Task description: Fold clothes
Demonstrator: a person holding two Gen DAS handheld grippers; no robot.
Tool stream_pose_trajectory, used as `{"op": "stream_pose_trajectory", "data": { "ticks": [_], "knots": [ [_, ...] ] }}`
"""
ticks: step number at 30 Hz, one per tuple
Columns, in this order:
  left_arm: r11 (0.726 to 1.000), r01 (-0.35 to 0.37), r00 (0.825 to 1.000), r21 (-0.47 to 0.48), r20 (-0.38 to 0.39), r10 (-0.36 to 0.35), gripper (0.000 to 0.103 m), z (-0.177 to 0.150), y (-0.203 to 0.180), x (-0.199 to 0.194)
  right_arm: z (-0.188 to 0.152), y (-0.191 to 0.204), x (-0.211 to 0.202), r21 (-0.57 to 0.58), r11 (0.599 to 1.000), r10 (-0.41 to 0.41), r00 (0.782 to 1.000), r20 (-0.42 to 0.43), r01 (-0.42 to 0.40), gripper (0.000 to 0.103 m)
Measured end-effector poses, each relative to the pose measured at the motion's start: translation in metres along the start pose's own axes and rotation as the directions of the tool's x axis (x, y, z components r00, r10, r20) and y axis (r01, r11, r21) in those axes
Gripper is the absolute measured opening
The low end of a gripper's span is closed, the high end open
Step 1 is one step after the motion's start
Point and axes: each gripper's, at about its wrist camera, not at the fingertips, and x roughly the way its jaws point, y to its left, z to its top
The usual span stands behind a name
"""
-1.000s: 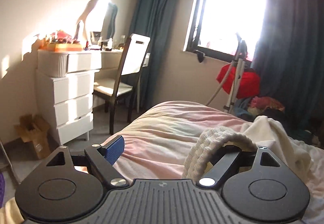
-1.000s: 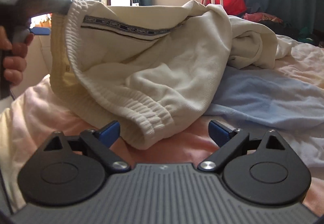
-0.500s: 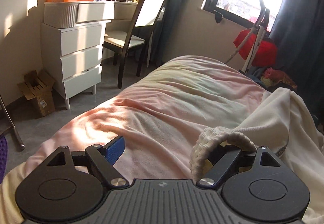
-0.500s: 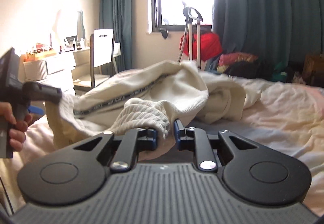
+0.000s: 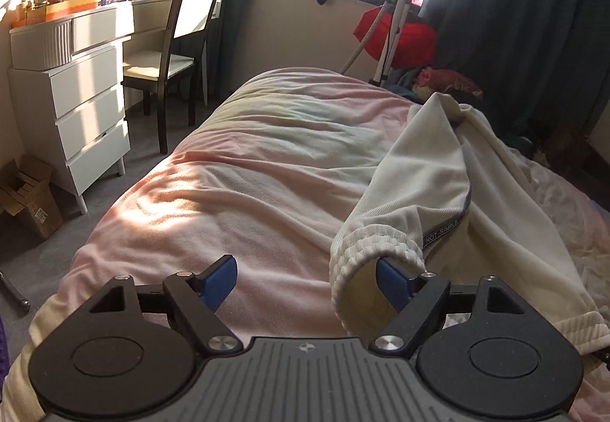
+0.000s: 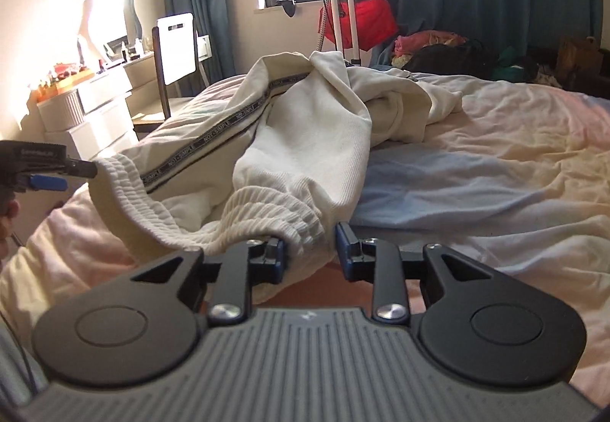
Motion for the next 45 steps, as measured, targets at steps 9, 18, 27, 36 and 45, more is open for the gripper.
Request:
{"op": "stream_pose_trajectory", "data": {
  "ticks": [9, 18, 27, 36, 45],
  "knots": [
    [0.974, 0.092, 0.992, 0.206, 0.061, -0.107, 0.087, -0.007, -0.042, -0.008, 0.002, -0.031, -0.019, 0.219, 0.974, 0.042, 0.997, 0.07, -0.056, 0.087],
    [0.933, 0.011, 0.996, 0.36, 0.075, -0.04, 0.085, -0.008, -0.069, 0.043, -0.013, -0.073, 0.018, 0.534, 0.842, 0.063, 0.997, 0.04, -0.075, 0.088],
    [0.986, 0.067, 0.997, 0.15, -0.035, -0.062, 0.019, -0.001, -0.036, 0.088, -0.025, -0.073, 0.071, 0.577, 0.809, 0.153, 0.988, -0.023, -0.112, 0.084],
    [0.952, 0.193, 0.972, -0.237, 0.177, -0.154, 0.015, 0.036, 0.027, 0.065, -0.031, -0.058, 0.085, 0.651, 0.69, 0.416, 0.909, 0.001, -0.317, 0.018],
    [0.975, 0.063, 0.978, -0.215, 0.206, -0.018, 0.015, 0.173, 0.068, 0.092, 0.004, 0.054, 0.112, 0.682, 0.566, 0.555, 0.825, 0.101, -0.464, 0.013]
  ]
}}
